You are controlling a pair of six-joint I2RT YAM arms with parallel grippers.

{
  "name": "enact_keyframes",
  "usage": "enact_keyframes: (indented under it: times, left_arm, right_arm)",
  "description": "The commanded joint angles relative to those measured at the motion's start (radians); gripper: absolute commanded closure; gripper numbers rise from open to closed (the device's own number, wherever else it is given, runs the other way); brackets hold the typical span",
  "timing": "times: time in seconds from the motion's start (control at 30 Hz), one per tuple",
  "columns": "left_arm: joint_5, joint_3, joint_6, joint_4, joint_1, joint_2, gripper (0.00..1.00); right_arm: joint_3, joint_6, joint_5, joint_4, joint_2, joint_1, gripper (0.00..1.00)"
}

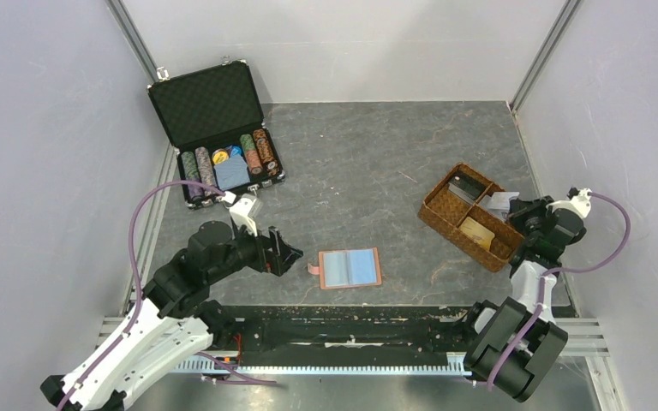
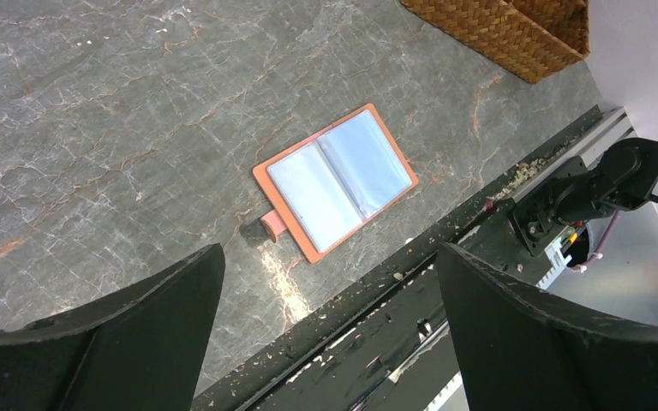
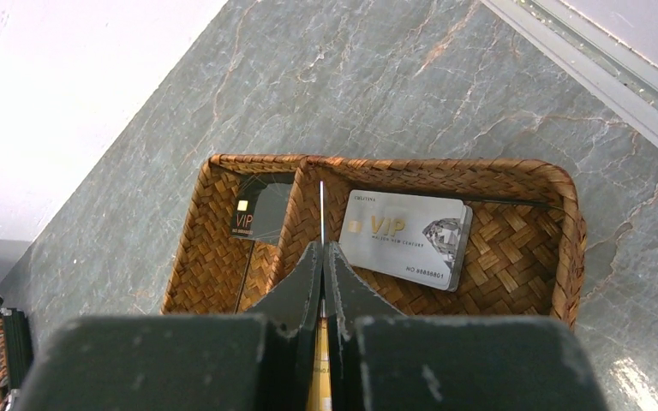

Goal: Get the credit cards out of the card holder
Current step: Place the credit card in the storage box.

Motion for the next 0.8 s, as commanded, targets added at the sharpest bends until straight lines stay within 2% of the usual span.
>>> enact_keyframes:
  times: [0.0,0.1,0.77]
  left_arm:
    - [-0.011,-0.005,0.043,0.02,0.001,-0.015,0.0]
    - [-0.014,-0.006,0.041,0.017,0.001,-0.023,0.0]
    - [-0.007,-0.008,0.048,0.026,0.001,-0.012,0.0]
  right_arm:
    - [-0.041,0.02,-0.032,0.163,0.009,-0.014,1.0]
    - [-0.067,0.045,-0.048,0.229,0.024,-0.016,1.0]
    - [-0.117,0.118,-0.034,0.357,0.17,-0.024,1.0]
